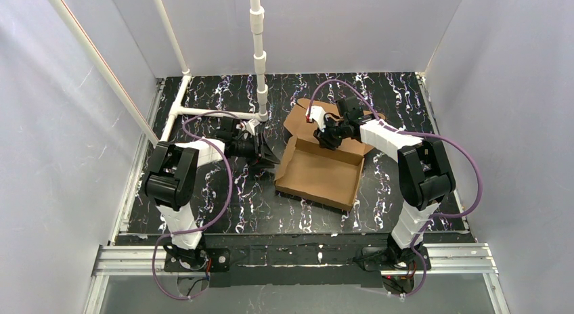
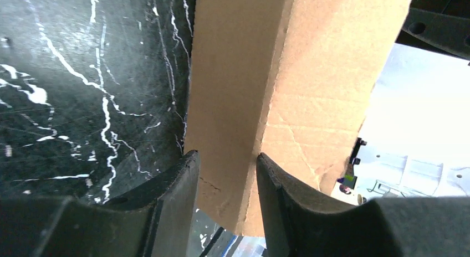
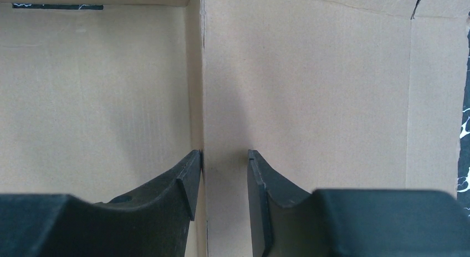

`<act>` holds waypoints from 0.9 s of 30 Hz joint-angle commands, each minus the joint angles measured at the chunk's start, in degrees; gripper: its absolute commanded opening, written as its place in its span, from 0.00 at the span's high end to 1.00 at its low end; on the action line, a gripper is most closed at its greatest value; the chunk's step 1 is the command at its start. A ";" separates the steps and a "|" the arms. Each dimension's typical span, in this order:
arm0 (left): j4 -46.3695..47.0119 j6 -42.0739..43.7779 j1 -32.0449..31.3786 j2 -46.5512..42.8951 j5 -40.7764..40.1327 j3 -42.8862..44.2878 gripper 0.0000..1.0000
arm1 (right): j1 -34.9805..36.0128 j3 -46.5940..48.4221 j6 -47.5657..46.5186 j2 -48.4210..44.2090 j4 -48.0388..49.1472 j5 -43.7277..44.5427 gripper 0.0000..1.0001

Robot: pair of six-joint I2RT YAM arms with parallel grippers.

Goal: Fold the paper box

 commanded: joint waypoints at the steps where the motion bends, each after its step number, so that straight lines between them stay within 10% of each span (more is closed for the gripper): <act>1: -1.09 -0.11 -1.23 -1.57 1.63 1.91 0.57 | 0.93 -0.34 0.70 2.71 -3.94 -1.28 0.58; 3: -1.47 -0.15 -1.58 -2.04 0.81 2.06 0.49 | 0.93 -0.25 0.70 2.71 -3.94 -1.30 0.58; 5: -1.88 -0.12 -1.85 -2.20 0.34 2.30 0.06 | 0.93 -0.26 0.63 2.73 -3.94 -1.36 0.58; 6: -1.90 -0.05 -1.92 -2.14 0.44 2.39 0.02 | 0.93 -0.26 0.66 2.77 -3.94 -1.41 0.58; 27: -10.93 4.86 -5.86 3.18 -6.71 7.07 0.02 | 1.19 -0.18 0.89 3.04 -3.94 -1.46 0.59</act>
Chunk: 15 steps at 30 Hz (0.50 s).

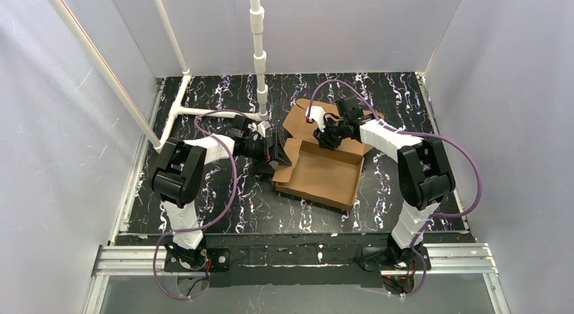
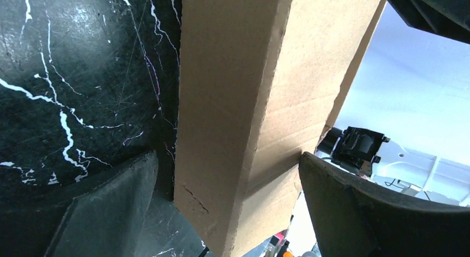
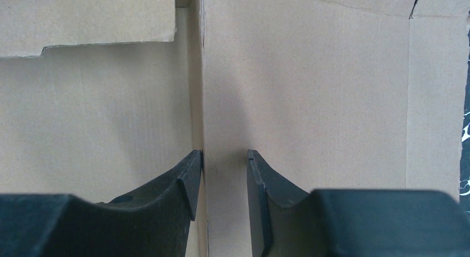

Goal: Fold the paper box

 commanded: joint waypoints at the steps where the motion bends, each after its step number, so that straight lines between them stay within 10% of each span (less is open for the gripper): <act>1: -4.83 3.05 -0.92 0.59 -4.02 2.51 0.02 | 1.10 -0.19 0.86 2.94 -3.99 -1.06 0.59; 15: -16.68 8.18 -7.30 -0.26 -24.30 10.00 0.29 | 1.46 -0.11 0.84 2.88 -4.24 -1.24 0.59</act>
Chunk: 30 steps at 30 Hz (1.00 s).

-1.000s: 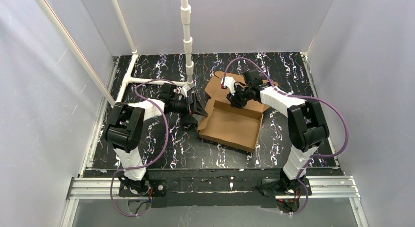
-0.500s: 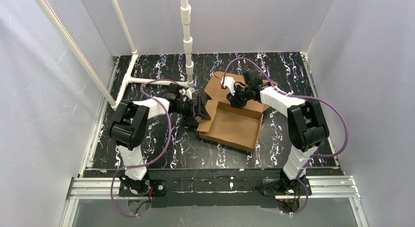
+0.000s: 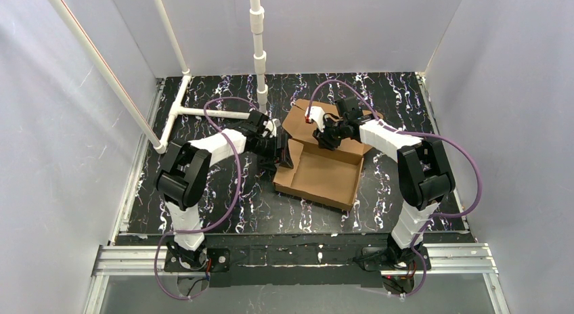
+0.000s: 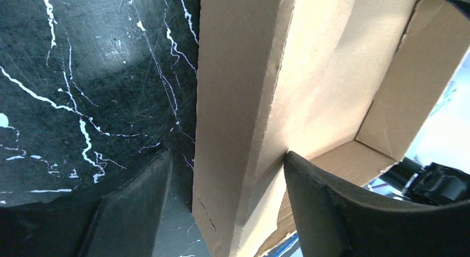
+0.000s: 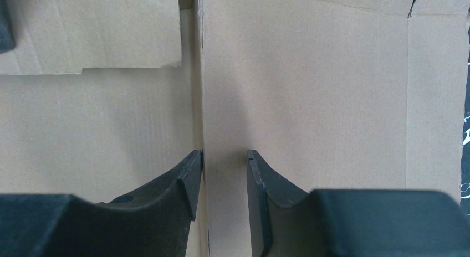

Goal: Fold the paper box

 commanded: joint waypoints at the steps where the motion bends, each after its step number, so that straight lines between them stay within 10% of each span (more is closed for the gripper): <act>1: -5.79 2.93 -1.88 -0.54 -9.58 2.42 0.33 | 1.30 -0.10 0.81 2.76 -4.32 -1.21 0.59; 14: -9.38 6.92 -8.22 -3.82 -33.57 3.32 0.96 | 1.39 0.96 3.94 -2.47 -5.38 -5.62 0.53; 30: -9.69 7.70 -13.78 -5.94 -52.12 2.42 0.93 | 0.17 -4.58 10.55 -10.35 0.37 -18.77 0.39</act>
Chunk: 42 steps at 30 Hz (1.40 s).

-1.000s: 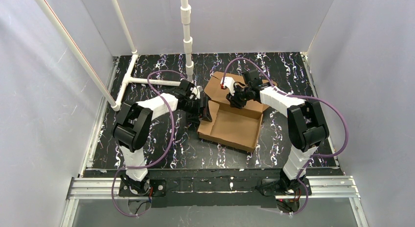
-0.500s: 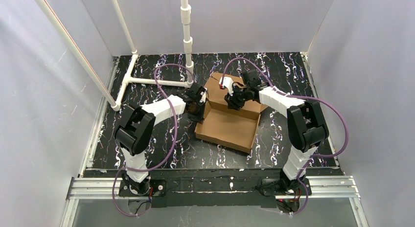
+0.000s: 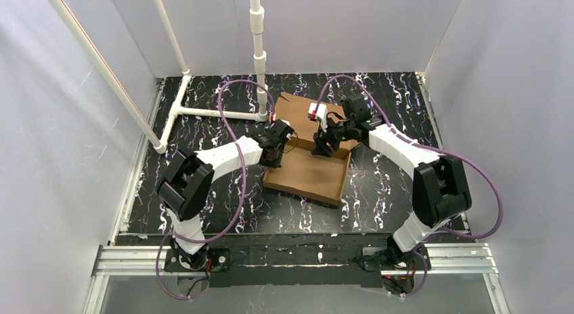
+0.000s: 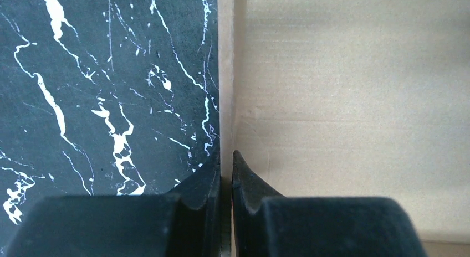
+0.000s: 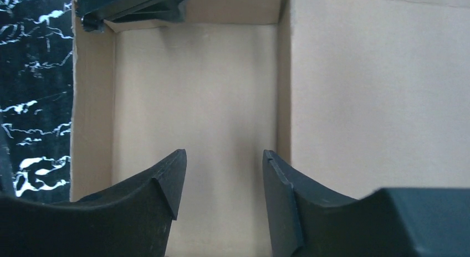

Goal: Fold the paper box

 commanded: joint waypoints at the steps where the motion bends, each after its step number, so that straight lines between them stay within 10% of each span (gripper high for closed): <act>1: -0.63 -1.85 -0.19 -2.12 -5.39 -0.37 0.91 | -0.47 -3.12 5.90 0.32 5.17 -6.40 0.41; 12: 4.42 -7.52 3.02 -4.09 0.08 -4.79 0.53 | -0.55 -3.78 7.68 2.68 6.80 -5.96 0.47; 18: 6.94 -8.79 4.43 -6.48 2.18 -6.57 0.02 | -0.65 -3.78 7.68 2.88 6.80 -6.07 0.47; 31: 14.52 -10.02 9.79 -10.97 17.49 -10.06 0.03 | -1.47 -3.61 7.60 2.59 6.46 -6.22 0.47; 42: 9.80 -1.43 10.67 -1.69 20.27 -3.83 0.44 | -2.38 -3.35 7.20 2.52 6.02 -6.68 0.47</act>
